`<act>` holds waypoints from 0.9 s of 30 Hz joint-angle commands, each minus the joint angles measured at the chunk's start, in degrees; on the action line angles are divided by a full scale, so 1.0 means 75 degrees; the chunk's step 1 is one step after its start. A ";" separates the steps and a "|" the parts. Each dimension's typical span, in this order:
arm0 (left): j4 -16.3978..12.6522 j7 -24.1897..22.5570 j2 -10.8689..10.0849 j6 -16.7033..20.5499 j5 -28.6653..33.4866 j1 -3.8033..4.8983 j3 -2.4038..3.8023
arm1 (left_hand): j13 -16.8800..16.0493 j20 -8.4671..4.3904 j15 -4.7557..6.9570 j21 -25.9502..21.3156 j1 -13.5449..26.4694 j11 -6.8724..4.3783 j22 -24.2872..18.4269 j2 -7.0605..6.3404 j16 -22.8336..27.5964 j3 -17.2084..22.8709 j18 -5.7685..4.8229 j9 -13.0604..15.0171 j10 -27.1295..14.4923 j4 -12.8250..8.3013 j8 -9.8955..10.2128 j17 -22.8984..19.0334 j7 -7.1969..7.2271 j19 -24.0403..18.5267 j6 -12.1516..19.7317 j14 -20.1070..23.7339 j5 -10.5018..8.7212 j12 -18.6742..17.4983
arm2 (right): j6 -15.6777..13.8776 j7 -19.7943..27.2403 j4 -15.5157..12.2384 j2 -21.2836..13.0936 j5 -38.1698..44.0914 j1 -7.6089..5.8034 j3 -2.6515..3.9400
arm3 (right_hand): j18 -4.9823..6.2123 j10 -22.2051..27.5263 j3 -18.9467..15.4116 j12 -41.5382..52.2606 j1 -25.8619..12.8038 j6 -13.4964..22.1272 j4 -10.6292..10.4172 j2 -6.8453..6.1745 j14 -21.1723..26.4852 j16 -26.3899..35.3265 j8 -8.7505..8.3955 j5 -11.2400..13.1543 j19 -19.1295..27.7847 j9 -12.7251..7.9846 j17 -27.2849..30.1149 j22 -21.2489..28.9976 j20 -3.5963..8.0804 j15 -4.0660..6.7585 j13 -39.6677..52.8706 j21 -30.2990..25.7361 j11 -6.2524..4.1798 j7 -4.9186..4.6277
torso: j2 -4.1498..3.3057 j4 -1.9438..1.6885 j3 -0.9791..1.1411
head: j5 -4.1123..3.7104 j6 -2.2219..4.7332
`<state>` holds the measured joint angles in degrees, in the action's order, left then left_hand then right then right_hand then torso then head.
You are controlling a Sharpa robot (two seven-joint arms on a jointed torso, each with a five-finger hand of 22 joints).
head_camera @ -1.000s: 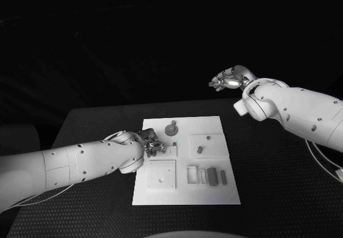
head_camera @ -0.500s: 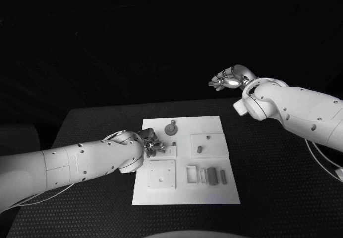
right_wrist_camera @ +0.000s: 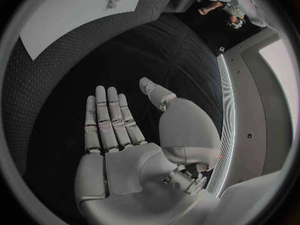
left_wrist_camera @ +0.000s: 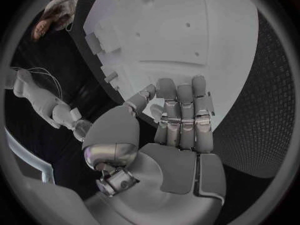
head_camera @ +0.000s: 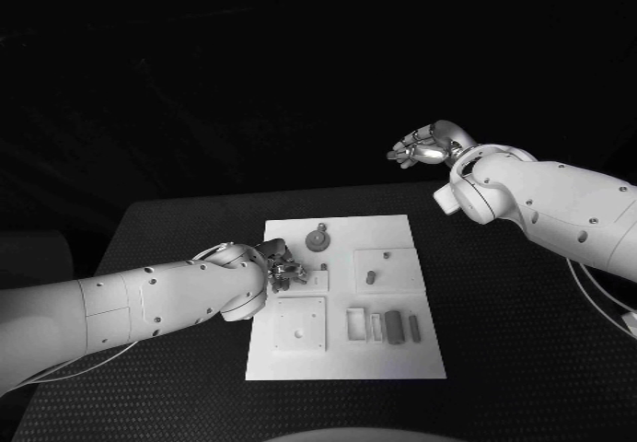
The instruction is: Assemble the parts on the task board
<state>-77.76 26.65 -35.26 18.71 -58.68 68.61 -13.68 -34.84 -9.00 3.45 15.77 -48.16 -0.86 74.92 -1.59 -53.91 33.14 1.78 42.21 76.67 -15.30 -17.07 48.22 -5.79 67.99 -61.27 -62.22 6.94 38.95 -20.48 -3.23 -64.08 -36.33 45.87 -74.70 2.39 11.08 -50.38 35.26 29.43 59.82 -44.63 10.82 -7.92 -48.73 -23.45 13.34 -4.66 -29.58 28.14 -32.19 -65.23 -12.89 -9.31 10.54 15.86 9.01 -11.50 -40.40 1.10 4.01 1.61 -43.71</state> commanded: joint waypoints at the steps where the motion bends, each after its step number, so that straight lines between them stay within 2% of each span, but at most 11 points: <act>1: -0.0010 -0.0022 0.0021 -0.0078 0.0033 0.0000 0.0002 | 0.0016 -0.0006 0.0002 -0.0037 0.0026 -0.0317 0.0155 -0.0013 -0.0031 -0.0081 0.0066 0.0002 -0.0401 -0.0032 0.0033 -0.0017 0.0410 0.0046 -0.0642 0.0033 0.0026 0.0021 | 0.0082 0.0074 -0.0006 0.0002 -0.0011 0.0003 0.0002 | -0.0151 -0.0014 -0.0016 -0.0047 -0.0044 0.0056 -0.0032 -0.0024 0.0056 0.0062 0.0013 0.0016 0.0058 -0.0012 -0.0008 -0.0015 -0.0008 -0.0010 -0.0020 -0.0052 0.0031 -0.0140 | -0.0001 0.0000 0.0000 | -0.0001 0.0005; 10: -0.0005 -0.0019 0.0018 -0.0071 0.0033 0.0000 0.0002 | 0.0037 -0.0010 0.0006 -0.0071 0.0097 -0.0315 0.0143 -0.0212 -0.0046 -0.0206 0.0064 -0.0006 -0.0412 0.0021 0.0057 -0.0064 0.0408 0.0056 -0.0643 0.0046 -0.0030 0.0021 | 0.0082 0.0073 -0.0002 -0.0001 -0.0055 0.0003 0.0002 | -0.0188 -0.0001 -0.0031 -0.0041 -0.0023 0.0073 -0.0048 -0.0034 0.0157 0.0131 0.0017 0.0016 0.0139 -0.0038 -0.0011 -0.0077 -0.0009 -0.0056 -0.0068 -0.0107 0.0038 -0.0146 | 0.0000 0.0001 0.0001 | 0.0001 0.0007; 19: 0.0001 -0.0032 0.0018 -0.0040 0.0033 0.0000 0.0002 | 0.0051 -0.0012 0.0008 -0.0091 0.0130 -0.0314 0.0139 -0.0277 -0.0054 -0.0230 0.0064 -0.0010 -0.0418 0.0101 0.0070 -0.0090 0.0408 0.0067 -0.0644 0.0051 -0.0056 0.0020 | 0.0086 0.0076 0.0007 0.0002 -0.0071 0.0005 0.0002 | -0.0205 0.0008 -0.0038 -0.0039 -0.0017 0.0080 -0.0056 -0.0036 0.0194 0.0155 0.0020 0.0016 0.0173 -0.0049 -0.0016 -0.0106 -0.0010 -0.0073 -0.0090 -0.0131 0.0043 -0.0148 | -0.0001 0.0004 0.0003 | -0.0002 0.0008; 21: 0.0007 -0.0034 0.0019 -0.0016 0.0028 0.0000 0.0002 | 0.0055 -0.0019 0.0014 -0.0100 0.0060 -0.0319 0.0140 -0.0232 -0.0062 -0.0199 0.0070 -0.0010 -0.0417 0.0090 0.0073 -0.0102 0.0412 0.0070 -0.0647 0.0052 -0.0051 0.0023 | 0.0086 0.0076 0.0010 0.0004 -0.0071 0.0006 0.0002 | -0.0206 0.0008 -0.0038 -0.0039 -0.0017 0.0080 -0.0058 -0.0034 0.0198 0.0156 0.0020 0.0016 0.0176 -0.0050 -0.0017 -0.0109 -0.0010 -0.0074 -0.0092 -0.0134 0.0043 -0.0149 | -0.0002 0.0002 0.0002 | -0.0002 0.0008; 24: 0.0021 -0.0028 0.0023 -0.0013 0.0012 0.0000 0.0002 | 0.0065 -0.0017 0.0014 -0.0117 -0.0168 -0.0319 0.0151 -0.0023 -0.0091 -0.0128 0.0064 -0.0007 -0.0411 -0.0025 0.0079 -0.0132 0.0412 0.0082 -0.0660 0.0052 0.0112 0.0038 | 0.0093 0.0079 0.0008 0.0008 -0.0073 0.0009 0.0002 | -0.0209 0.0009 -0.0039 -0.0038 -0.0016 0.0081 -0.0059 -0.0034 0.0203 0.0160 0.0021 0.0016 0.0181 -0.0052 -0.0018 -0.0114 -0.0010 -0.0077 -0.0095 -0.0137 0.0044 -0.0149 | -0.0001 0.0001 0.0001 | -0.0003 0.0009; 27: 0.0034 -0.0018 0.0026 -0.0015 -0.0030 0.0000 0.0002 | 0.0071 -0.0018 0.0014 -0.0125 -0.0349 -0.0324 0.0156 0.0112 -0.0111 -0.0075 0.0061 -0.0003 -0.0404 -0.0128 0.0083 -0.0156 0.0418 0.0094 -0.0670 0.0055 0.0163 0.0053 | 0.0097 0.0082 0.0011 0.0010 -0.0079 0.0011 0.0002 | -0.0211 0.0009 -0.0040 -0.0037 -0.0016 0.0081 -0.0062 -0.0033 0.0206 0.0162 0.0021 0.0016 0.0185 -0.0053 -0.0019 -0.0118 -0.0010 -0.0079 -0.0097 -0.0140 0.0044 -0.0149 | 0.0000 -0.0001 0.0000 | -0.0002 0.0007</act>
<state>-77.45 26.69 -35.21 18.68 -58.69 68.60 -13.68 -34.38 -9.22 3.46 15.09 -49.58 -3.03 74.91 -1.51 -54.53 32.55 1.75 41.97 73.54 -15.94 -16.18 47.07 -2.56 68.20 -66.31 -62.21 7.98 39.02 -20.46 -3.23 -64.00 -36.31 45.31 -74.66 2.38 10.19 -50.38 35.10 29.43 59.82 -44.43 10.67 -7.92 -47.70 -22.47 13.34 -4.66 -28.71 27.80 -32.24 -66.03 -12.95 -9.93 9.87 15.16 9.01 -11.30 -40.40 1.11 4.03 1.59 -43.65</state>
